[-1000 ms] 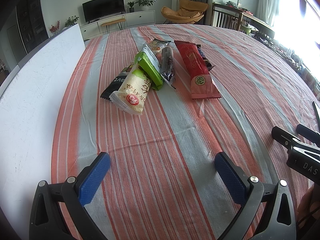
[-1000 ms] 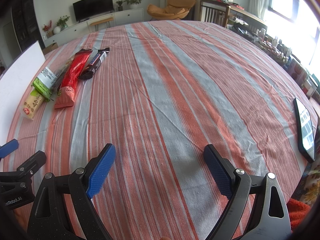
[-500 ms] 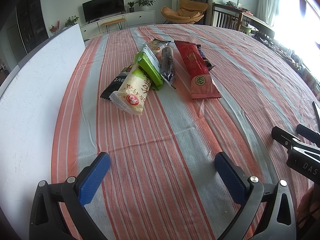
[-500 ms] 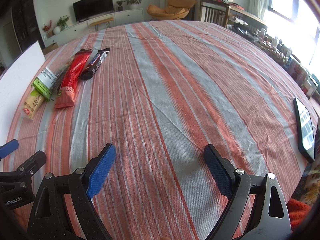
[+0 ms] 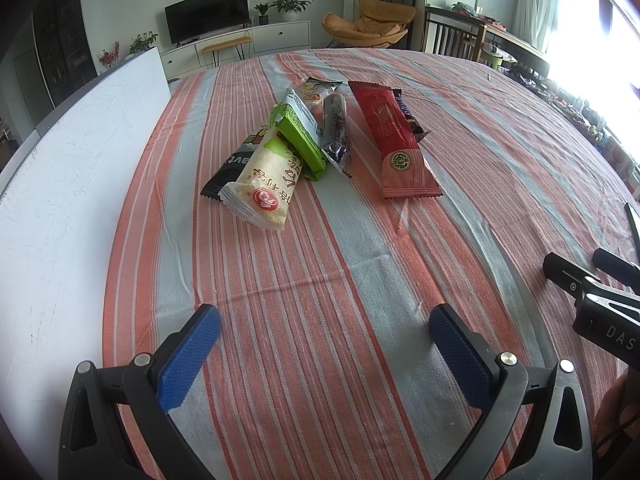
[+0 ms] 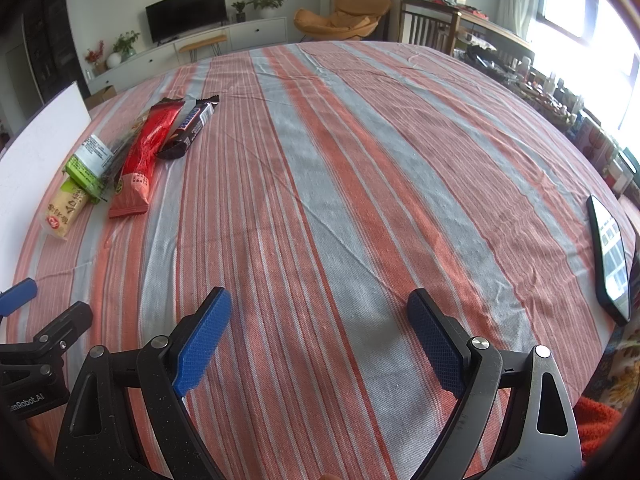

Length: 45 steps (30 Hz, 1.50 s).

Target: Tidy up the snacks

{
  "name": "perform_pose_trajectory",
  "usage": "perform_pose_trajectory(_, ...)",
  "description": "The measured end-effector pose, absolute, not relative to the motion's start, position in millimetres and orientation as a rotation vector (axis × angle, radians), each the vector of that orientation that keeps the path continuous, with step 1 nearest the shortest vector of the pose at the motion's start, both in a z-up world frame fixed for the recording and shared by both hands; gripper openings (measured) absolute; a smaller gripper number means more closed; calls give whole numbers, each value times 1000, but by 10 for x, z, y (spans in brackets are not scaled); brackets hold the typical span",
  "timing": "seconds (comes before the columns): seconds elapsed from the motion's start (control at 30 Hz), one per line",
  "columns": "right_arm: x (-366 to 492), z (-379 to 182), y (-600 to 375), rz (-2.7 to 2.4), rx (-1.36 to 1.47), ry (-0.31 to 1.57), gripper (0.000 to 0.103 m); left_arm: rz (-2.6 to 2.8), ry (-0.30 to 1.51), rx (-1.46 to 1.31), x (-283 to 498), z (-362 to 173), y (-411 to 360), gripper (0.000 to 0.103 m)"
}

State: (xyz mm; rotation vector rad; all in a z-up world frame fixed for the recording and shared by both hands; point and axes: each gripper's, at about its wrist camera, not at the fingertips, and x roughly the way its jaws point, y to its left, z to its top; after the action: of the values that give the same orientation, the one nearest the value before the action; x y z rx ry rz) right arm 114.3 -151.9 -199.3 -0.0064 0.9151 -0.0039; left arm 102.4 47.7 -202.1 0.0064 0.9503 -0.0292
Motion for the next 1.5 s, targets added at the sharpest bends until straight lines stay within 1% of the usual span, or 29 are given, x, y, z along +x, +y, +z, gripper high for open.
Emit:
perform_pose_trajectory(0.2, 1143, -1994, -1519, -4, -7, 915, 91, -38, 958, 5, 1039, -2012, 494, 103)
perform_pose_trajectory(0.3, 1144, -1994, -1520, -4, -6, 915, 91, -63, 995, -17, 1030, -1981, 547, 103)
perform_pose_trajectory(0.37, 1142, -1993, -1517, -4, -6, 915, 91, -85, 1001, -77, 1020, -1887, 643, 103)
perform_pose_trajectory(0.47, 1144, -1995, -1519, -4, -7, 915, 91, -92, 957, -107, 1118, -1623, 768, 103)
perform_pose_trajectory(0.6, 1145, -1995, -1519, -4, -7, 915, 91, -43, 966, -11, 1440, -1468, 813, 103)
perform_pose_trajectory(0.7, 1145, -1996, -1519, -4, -7, 915, 91, -12, 997, 83, 1699, -1528, 778, 101)
perform_pose_trajectory(0.77, 1145, -1996, -1519, -4, -7, 915, 91, -7, 1021, 126, 1852, -1602, 744, 98)
perform_pose_trajectory(0.9, 1145, -1997, -1518, -4, -7, 915, 91, 0, 1045, 195, 2025, -1736, 667, 96)
perform_pose_trajectory(0.93, 1146, -1997, -1519, -4, -7, 915, 91, 1, 1052, 210, 2053, -1767, 647, 88)
perform_pose_trajectory(0.97, 1144, -1997, -1517, -4, -7, 915, 91, 3, 1061, 221, 2065, -1791, 631, 71)
perform_pose_trajectory(1.0, 1146, -1998, -1519, -4, -7, 915, 91, 2, 1071, 225, 2072, -1816, 621, 58)
perform_pose_trajectory(1.03, 1146, -1998, -1518, -4, -7, 915, 91, -3, 1086, 219, 2065, -1839, 617, 30)
perform_pose_trajectory(1.07, 1146, -1998, -1518, -4, -7, 915, 91, -8, 1096, 201, 2051, -1846, 629, 26)
perform_pose_trajectory(1.1, 1146, -1999, -1519, -4, -7, 915, 91, -13, 1092, 183, 2015, -1824, 638, 25)
perform_pose_trajectory(1.17, 1146, -1999, -1518, -4, -7, 915, 91, -33, 1083, 143, 1878, -1755, 653, 17)
perform_pose_trajectory(1.2, 1147, -1999, -1518, -4, -7, 915, 91, -44, 1082, 122, 1787, -1712, 662, 16)
perform_pose_trajectory(1.33, 1147, -2000, -1518, -4, -7, 915, 91, -106, 1098, 10, 1397, -1593, 685, 16)
perform_pose_trajectory(1.5, 1146, -2000, -1515, -4, -7, 915, 91, -152, 1131, -35, 1035, -1677, 665, 17)
